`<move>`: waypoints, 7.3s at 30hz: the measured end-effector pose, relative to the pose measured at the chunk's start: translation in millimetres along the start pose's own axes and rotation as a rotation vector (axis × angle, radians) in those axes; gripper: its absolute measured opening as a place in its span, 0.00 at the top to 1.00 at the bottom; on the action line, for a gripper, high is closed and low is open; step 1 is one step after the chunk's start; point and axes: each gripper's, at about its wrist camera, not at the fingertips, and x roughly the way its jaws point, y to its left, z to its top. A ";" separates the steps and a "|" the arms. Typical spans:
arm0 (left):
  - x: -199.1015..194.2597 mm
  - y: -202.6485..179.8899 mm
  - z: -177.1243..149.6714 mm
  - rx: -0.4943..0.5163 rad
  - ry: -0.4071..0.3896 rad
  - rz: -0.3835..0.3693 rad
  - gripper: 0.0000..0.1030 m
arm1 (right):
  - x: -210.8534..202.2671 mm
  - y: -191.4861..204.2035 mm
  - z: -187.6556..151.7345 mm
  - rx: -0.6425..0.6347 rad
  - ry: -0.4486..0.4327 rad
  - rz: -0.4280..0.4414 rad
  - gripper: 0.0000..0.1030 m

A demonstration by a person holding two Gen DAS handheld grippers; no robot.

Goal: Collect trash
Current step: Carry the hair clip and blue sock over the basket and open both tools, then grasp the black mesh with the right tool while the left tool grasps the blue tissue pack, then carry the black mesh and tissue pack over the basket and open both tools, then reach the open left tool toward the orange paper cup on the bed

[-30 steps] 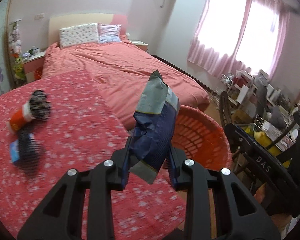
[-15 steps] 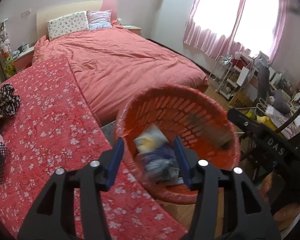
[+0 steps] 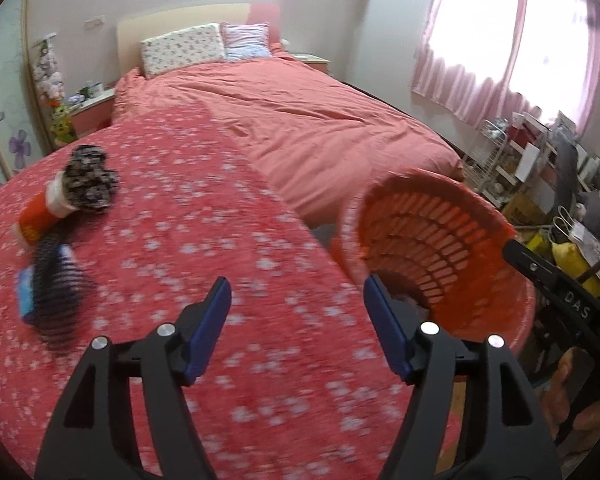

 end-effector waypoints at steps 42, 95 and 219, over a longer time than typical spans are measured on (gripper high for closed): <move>-128.3 296.3 -81.8 -0.433 -0.105 0.411 0.19 | 45.1 299.1 -85.7 -0.440 0.231 0.366 0.63; 15.8 183.7 -7.0 -0.335 0.059 0.359 0.25 | 44.2 188.6 -57.8 -0.233 0.147 0.207 0.98; 1.5 35.1 11.5 -0.054 -0.015 0.098 0.17 | 1.5 4.0 19.4 0.029 0.025 0.094 0.68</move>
